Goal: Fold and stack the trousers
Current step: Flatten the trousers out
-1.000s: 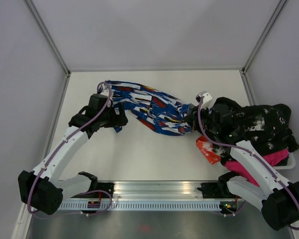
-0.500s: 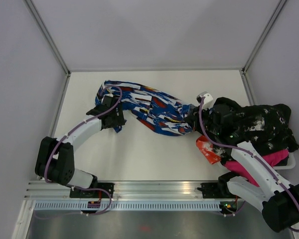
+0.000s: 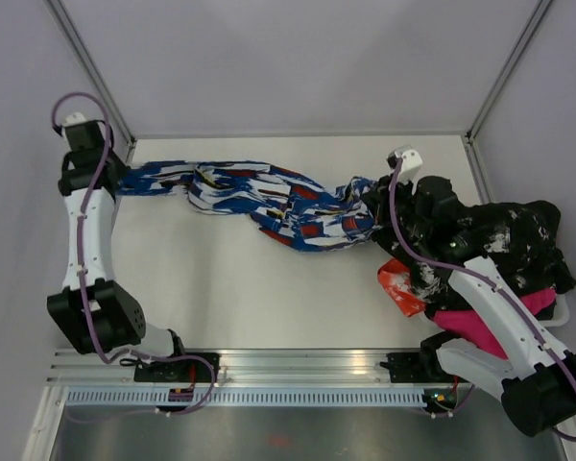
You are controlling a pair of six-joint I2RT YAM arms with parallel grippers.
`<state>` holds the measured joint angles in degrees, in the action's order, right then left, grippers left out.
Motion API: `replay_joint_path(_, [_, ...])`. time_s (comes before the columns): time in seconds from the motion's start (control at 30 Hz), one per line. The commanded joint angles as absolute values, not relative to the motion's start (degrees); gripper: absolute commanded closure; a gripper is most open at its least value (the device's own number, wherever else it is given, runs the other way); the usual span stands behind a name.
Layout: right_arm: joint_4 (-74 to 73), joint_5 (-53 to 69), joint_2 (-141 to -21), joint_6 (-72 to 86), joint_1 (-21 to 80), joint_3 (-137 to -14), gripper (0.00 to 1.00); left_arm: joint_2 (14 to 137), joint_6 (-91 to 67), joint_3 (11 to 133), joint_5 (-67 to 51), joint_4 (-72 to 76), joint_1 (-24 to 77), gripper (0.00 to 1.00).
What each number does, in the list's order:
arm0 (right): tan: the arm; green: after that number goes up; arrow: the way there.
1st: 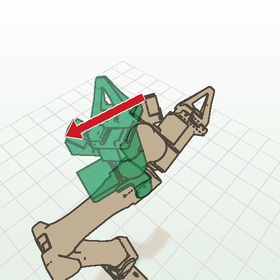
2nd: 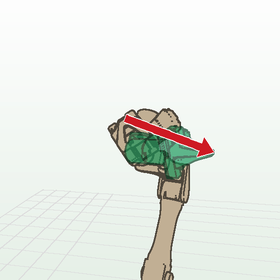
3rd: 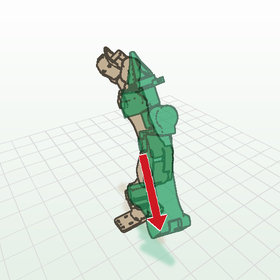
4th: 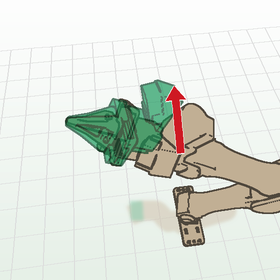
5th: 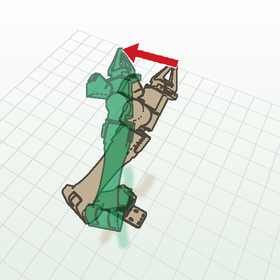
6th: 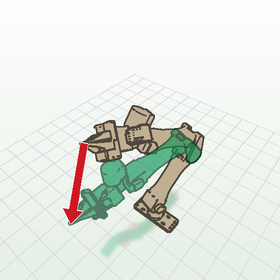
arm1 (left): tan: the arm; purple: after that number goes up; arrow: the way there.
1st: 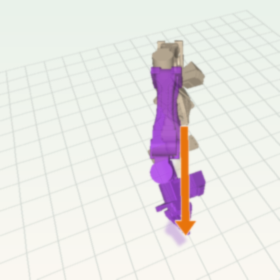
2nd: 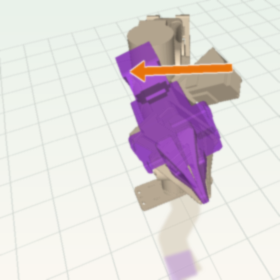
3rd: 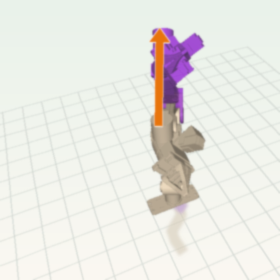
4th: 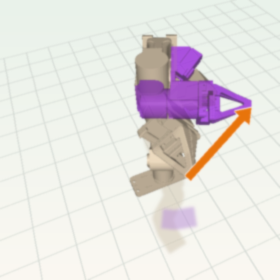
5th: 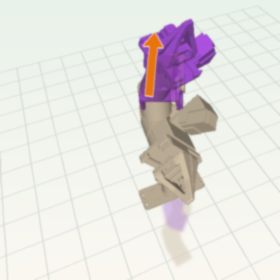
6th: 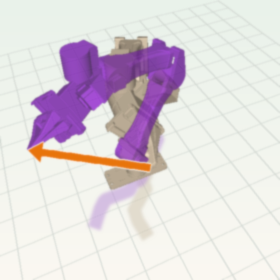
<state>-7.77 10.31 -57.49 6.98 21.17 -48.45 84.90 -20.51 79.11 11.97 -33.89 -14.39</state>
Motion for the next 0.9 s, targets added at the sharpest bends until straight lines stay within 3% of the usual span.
replay_joint_path(0.0, [-2.01, 9.13, -59.41, 3.00, 21.53, -64.54, 1.00, 78.57, -10.47, 96.70, 14.76, -38.57, -13.80, 0.98])
replay_joint_path(0.07, [-9.09, 12.28, -60.90, 1.50, 21.53, -72.37, 1.00, 80.85, -8.79, 101.23, 16.34, -43.05, -13.89, 0.98])
replay_joint_path(0.1, [-11.92, 21.18, -60.82, -1.46, 21.53, -73.90, 1.00, 81.38, -8.96, 102.99, 17.13, -44.11, -13.80, 0.93])
replay_joint_path(0.13, [-16.13, 26.40, -59.43, -2.36, 21.53, -74.26, 1.00, 81.39, -9.66, 102.83, 16.09, -45.60, -13.80, 0.53])
replay_joint_path(0.17, [-17.30, 30.89, -58.28, -2.11, 21.53, -71.57, 1.00, 81.13, -10.36, 101.00, 14.78, -45.96, -13.80, 0.23])
replay_joint_path(0.2, [-17.84, 35.03, -56.79, -0.28, 21.62, -68.50, 0.97, 80.51, -11.15, 99.68, 10.42, -46.40, -13.80, 0.02])
replay_joint_path(0.3, [-23.96, 46.66, -52.21, 1.85, 21.62, -55.13, 0.22, 75.87, -13.09, 92.31, -0.74, -45.18, -13.62, 0.00])
replay_joint_path(0.33, [-30.95, 44.23, -51.42, 1.41, 21.62, -52.06, 0.06, 74.37, -13.88, 90.37, -3.23, -44.48, -13.36, 0.00])
replay_joint_path(0.47, [-32.95, 27.74, -44.57, 6.14, 23.73, -52.20, 0.02, 66.73, -13.80, 82.97, -8.96, -43.15, -9.68, 0.00])
replay_joint_path(0.53, [-34.10, 12.75, -42.63, 9.13, 23.73, -56.83, 0.02, 65.40, -13.62, 81.49, -9.76, -44.03, -5.03, 0.00])
replay_joint_path(0.63, [-32.10, 3.46, -43.32, 10.80, 23.73, -60.37, 0.02, 63.20, -13.01, 76.67, -11.07, -42.11, 3.85, 0.01])
replay_joint_path(0.73, [-29.72, 1.85, -50.25, 13.52, 23.73, -62.30, 0.02, 61.79, -14.85, 69.38, -15.37, -36.93, 10.97, 0.03])
replay_joint_path(0.87, [-31.11, 5.97, -65.36, 21.85, 23.73, -66.09, 0.02, 62.22, -16.61, 61.97, -12.76, -32.61, 18.62, 0.03])
